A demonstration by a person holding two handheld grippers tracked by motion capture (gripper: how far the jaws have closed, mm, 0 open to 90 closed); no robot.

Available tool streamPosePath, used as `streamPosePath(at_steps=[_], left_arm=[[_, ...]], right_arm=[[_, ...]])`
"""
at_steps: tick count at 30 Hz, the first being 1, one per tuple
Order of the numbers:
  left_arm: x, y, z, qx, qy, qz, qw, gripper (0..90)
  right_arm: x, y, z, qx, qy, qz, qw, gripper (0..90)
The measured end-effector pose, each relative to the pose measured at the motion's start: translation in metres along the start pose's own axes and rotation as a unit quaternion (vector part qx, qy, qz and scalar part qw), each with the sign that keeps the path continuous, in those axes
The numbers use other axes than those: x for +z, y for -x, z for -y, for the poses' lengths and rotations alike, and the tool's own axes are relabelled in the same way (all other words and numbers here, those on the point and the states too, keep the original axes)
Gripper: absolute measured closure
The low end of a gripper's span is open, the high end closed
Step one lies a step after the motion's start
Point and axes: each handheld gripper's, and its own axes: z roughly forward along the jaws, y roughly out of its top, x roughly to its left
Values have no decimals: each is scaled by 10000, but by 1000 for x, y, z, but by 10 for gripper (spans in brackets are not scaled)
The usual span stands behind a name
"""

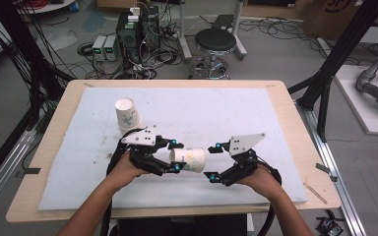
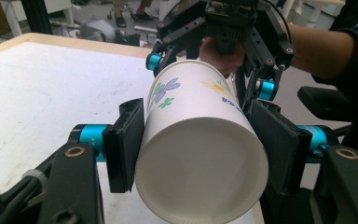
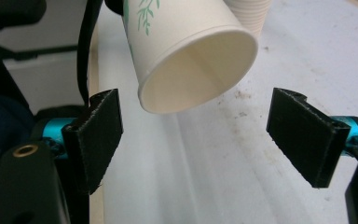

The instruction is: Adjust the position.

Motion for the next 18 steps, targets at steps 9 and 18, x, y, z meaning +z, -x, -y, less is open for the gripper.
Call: streamPosePath(at_steps=[9,18], left_arm=[[-6,2,10,-38,476,-140,9988,373],[-6,5,16,-36,719,-162,9973,373]], right_arm=[[-1,-2,19,228,527,160,9982,188],[-2,-2,28,288,816,109,9962,190]])
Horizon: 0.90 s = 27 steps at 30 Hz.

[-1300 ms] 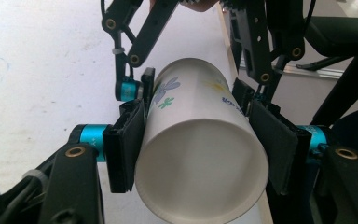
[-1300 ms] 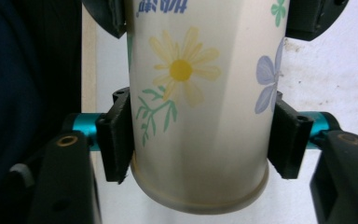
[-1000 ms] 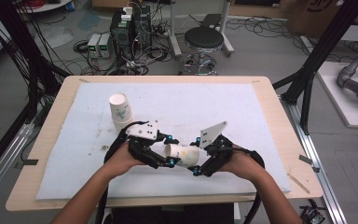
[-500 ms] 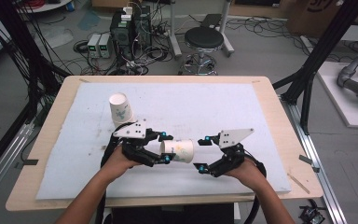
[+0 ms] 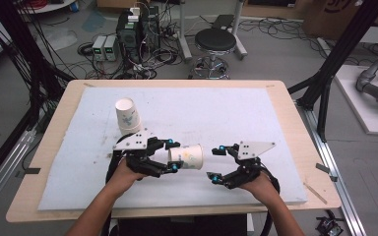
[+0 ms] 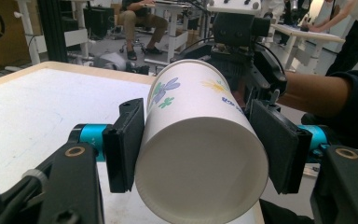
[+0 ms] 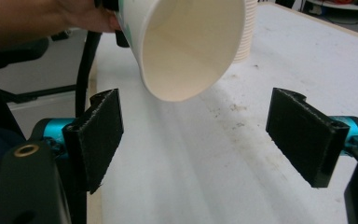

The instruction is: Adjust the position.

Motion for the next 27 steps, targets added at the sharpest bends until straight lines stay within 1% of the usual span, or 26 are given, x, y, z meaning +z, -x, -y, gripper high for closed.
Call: streamPosePath(at_steps=[1,3,4,7,8,9,10,11,12,13,14,16,18,23,24,26,27], left_arm=[[0,0,1,-21,8,34,10000,373],[1,0,1,5,-7,37,10000,373],[2,1,1,15,-16,78,10000,372],[4,1,1,15,-13,122,9999,373],[6,2,1,41,-48,166,9998,373],[6,2,1,41,-48,166,9998,373],[8,3,1,49,-48,243,9997,373],[8,3,1,49,-48,243,9997,373],[10,4,1,64,-54,341,9994,373],[10,4,1,64,-54,341,9994,373],[12,5,1,78,-62,431,9990,373],[15,6,2,80,-71,498,9987,373],[16,6,2,86,-49,540,9985,373],[17,5,3,-11,155,676,9976,374],[17,4,3,-21,176,688,9975,373],[18,4,4,-41,248,725,9971,373],[18,3,5,-49,272,724,9970,373]], right_arm=[[0,0,0,-3,37,-14,10000,191],[0,0,-1,6,61,-38,10000,190],[1,0,-1,18,81,-70,9999,191],[4,-1,-2,-14,79,-146,9999,190],[5,-2,-2,-9,94,-195,9998,190],[5,-2,-2,-9,94,-195,9998,190],[8,-3,-3,-44,83,-255,9996,191],[9,-3,-4,-68,89,-263,9996,190],[10,-4,-4,-72,80,-286,9995,190],[11,-4,-4,-59,84,-314,9995,190],[12,-4,-4,-75,97,-341,9993,191],[13,-4,-5,-57,113,-364,9993,190],[13,-4,-5,-40,142,-454,9989,190],[12,-3,-5,-33,325,-606,9976,197],[11,-2,-5,-23,384,-648,9972,207],[9,-1,-5,-45,484,-763,9959,272],[9,-2,-5,-47,511,-779,9956,274]])
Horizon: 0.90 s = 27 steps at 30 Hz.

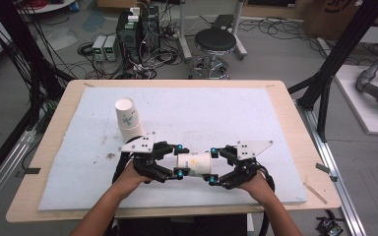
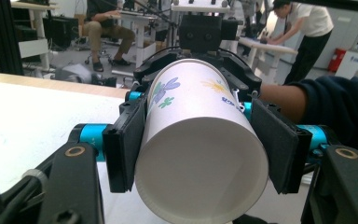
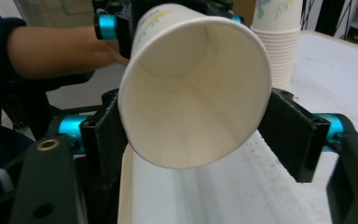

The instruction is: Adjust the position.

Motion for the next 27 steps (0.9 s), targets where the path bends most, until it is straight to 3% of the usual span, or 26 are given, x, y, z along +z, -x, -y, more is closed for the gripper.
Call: streamPosePath(at_steps=[6,14,16,17,18,20,21,22,24,25,26,27], left_arm=[[0,-1,3,-22,146,35,9999,372],[0,-1,4,-36,162,-23,9999,367],[0,-1,4,-34,102,-123,9999,284],[-1,-1,2,-159,-155,-443,9988,196],[-2,-1,1,-133,-359,-619,9973,157],[-2,0,0,-59,-646,-776,9949,150],[-2,0,0,-59,-646,-776,9949,150],[-2,1,-1,-18,-854,-856,9927,150],[1,1,-2,143,-1266,-930,9875,150],[3,1,-4,208,-1547,-928,9834,150],[3,1,-4,208,-1547,-928,9834,150],[6,1,-6,317,-1847,-936,9778,151]], right_arm=[[-2,1,0,106,169,-68,9998,305],[-3,2,-1,169,230,-72,9996,332],[-3,2,-1,158,208,-57,9996,331],[-5,2,-2,172,168,-36,9997,331],[-6,2,-2,166,119,6,9998,331],[-7,3,-5,127,-108,145,9998,331],[-8,3,-6,116,-262,266,9992,331],[-8,3,-6,116,-262,266,9992,331],[-5,5,-12,13,-741,433,9963,330],[-4,5,-14,-17,-863,470,9952,330],[-4,5,-14,-17,-863,470,9952,330],[1,5,-19,-111,-1183,514,9916,330]])
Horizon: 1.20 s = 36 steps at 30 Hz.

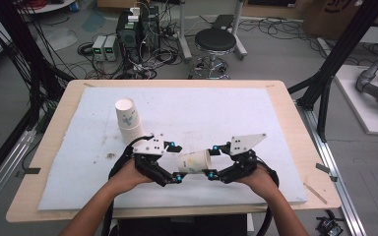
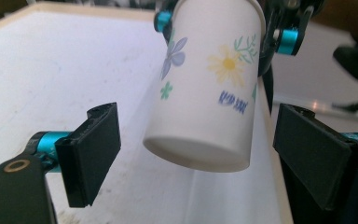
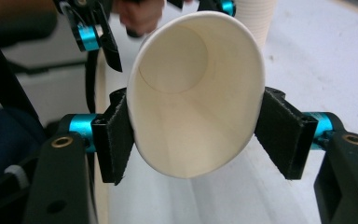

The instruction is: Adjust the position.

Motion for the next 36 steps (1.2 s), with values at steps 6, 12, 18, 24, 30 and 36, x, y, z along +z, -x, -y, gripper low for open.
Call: streamPosePath(at_steps=[6,12,18,24,30,36], left_arm=[[4,-1,-7,223,-441,14,9988,153],[9,0,-9,296,-734,50,9968,157],[13,-1,-11,340,-962,57,9948,163],[16,-3,-12,300,-1108,69,9934,172],[21,-3,-11,253,-1185,131,9925,193],[21,-5,-11,316,-1282,220,9910,228]], right_arm=[[10,-1,-18,-297,-646,-1,9975,329],[15,-2,-30,-448,-1039,-21,9936,329],[19,-3,-42,-603,-1442,-36,9877,329],[26,-5,-52,-796,-1820,-7,9801,329],[33,-8,-60,-971,-2091,-7,9730,329],[39,-11,-65,-1092,-2322,-15,9665,329]])
